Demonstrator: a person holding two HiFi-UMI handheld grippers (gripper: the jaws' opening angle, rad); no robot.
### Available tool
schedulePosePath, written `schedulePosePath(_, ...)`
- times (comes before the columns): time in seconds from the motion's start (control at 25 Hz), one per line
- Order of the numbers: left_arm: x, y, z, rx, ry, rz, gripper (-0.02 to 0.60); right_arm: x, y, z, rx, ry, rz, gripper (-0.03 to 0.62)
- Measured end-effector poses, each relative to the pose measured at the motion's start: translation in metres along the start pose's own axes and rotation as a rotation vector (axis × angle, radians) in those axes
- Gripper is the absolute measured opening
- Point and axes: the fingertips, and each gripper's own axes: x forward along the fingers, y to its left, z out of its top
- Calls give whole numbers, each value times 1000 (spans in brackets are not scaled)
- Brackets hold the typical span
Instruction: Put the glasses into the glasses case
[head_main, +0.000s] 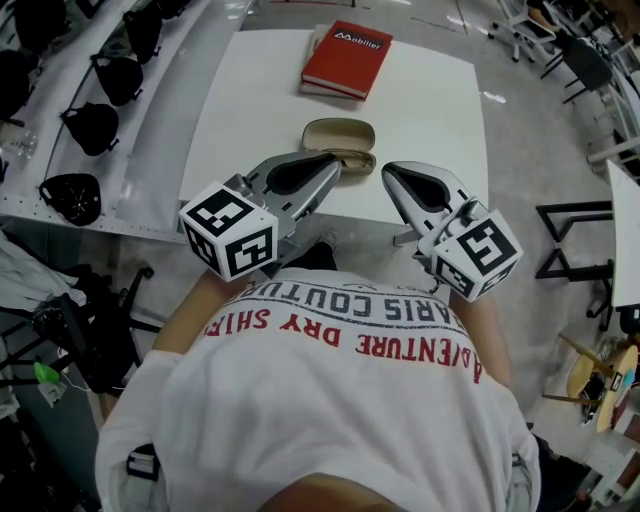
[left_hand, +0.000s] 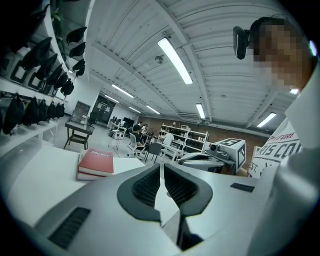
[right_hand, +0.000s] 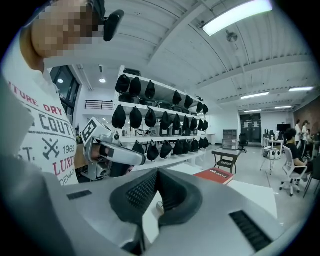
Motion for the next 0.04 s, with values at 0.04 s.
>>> schedulePosePath(0.04, 0, 2, -2, -1, 0, 1, 46, 1, -1, -2, 1, 3, -3, 23)
